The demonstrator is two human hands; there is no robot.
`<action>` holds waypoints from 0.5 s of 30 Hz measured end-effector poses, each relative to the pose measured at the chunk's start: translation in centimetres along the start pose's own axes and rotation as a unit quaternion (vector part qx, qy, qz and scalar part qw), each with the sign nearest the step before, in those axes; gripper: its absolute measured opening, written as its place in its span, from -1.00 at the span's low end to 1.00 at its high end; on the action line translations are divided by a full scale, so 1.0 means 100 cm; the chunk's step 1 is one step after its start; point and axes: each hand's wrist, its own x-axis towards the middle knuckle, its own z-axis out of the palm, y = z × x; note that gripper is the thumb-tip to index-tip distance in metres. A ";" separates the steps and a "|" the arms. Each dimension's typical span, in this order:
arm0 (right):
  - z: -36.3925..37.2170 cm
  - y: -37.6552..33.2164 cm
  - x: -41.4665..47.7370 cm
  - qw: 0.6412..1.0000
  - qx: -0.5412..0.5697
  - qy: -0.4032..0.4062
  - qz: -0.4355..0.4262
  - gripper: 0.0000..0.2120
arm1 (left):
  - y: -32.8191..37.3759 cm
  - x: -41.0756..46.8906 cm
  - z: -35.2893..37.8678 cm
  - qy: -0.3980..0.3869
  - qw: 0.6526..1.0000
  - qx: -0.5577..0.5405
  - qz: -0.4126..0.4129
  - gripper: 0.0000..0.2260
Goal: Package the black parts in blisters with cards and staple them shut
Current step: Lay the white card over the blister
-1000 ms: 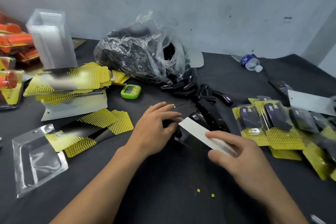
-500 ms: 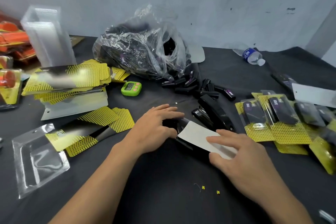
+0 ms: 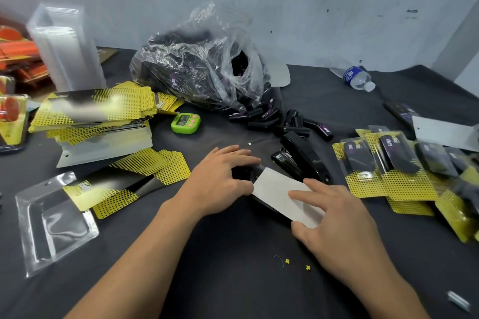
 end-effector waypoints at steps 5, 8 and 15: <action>0.003 -0.001 -0.001 0.999 0.025 0.018 -0.010 -0.49 | -0.001 0.001 0.004 0.015 1.000 0.023 0.009 -0.39; 0.003 -0.002 0.000 0.998 0.067 0.010 -0.018 -0.49 | 0.002 0.001 0.006 0.026 0.999 0.040 0.012 -0.40; 0.006 0.000 0.004 0.993 0.117 -0.005 -0.016 -0.49 | 0.010 0.000 0.012 0.030 0.998 0.057 0.002 -0.35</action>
